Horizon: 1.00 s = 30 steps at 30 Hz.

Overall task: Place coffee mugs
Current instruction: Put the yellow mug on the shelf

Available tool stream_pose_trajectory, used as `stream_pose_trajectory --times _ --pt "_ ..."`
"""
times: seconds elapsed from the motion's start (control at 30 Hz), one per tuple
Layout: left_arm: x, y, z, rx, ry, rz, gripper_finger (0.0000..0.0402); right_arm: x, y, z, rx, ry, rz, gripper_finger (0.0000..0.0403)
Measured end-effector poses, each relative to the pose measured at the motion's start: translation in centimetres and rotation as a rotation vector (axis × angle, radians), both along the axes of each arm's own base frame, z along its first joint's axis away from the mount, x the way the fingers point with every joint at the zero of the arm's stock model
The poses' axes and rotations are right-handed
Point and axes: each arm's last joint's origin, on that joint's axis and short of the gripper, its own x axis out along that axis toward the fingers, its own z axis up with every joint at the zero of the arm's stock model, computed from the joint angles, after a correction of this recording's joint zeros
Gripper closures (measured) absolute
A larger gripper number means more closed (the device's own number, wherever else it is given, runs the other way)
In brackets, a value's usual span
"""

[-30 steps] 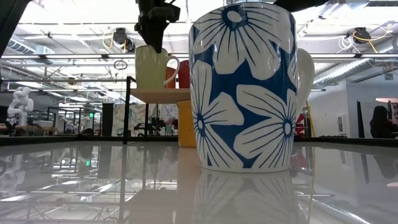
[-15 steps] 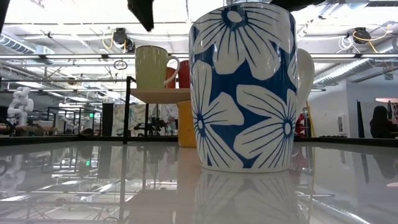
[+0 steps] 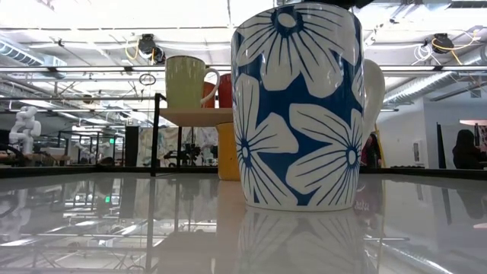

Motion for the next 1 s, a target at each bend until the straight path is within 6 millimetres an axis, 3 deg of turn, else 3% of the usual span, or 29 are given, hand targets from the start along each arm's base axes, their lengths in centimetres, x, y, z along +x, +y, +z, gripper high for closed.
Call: stream_pose_trajectory --times 0.2,0.43,0.73,1.0 --pt "2.1 -2.9 -1.6 0.067 0.04 -0.154 0.0185 0.2 0.0 -0.4 0.016 0.036 0.08 0.0403" --pt "5.4 -3.3 -3.8 0.075 0.05 -0.173 0.0185 -0.5 0.0 -1.4 0.0 0.169 0.14 0.0403" --pt "9.8 -2.1 -8.8 0.104 0.187 -0.17 0.0185 -1.6 -0.3 -2.4 0.026 0.31 0.099 0.0403" --pt "12.0 0.1 -12.9 0.078 0.333 -0.138 0.0185 -3.1 -0.7 -2.3 0.077 0.381 0.046 0.0403"
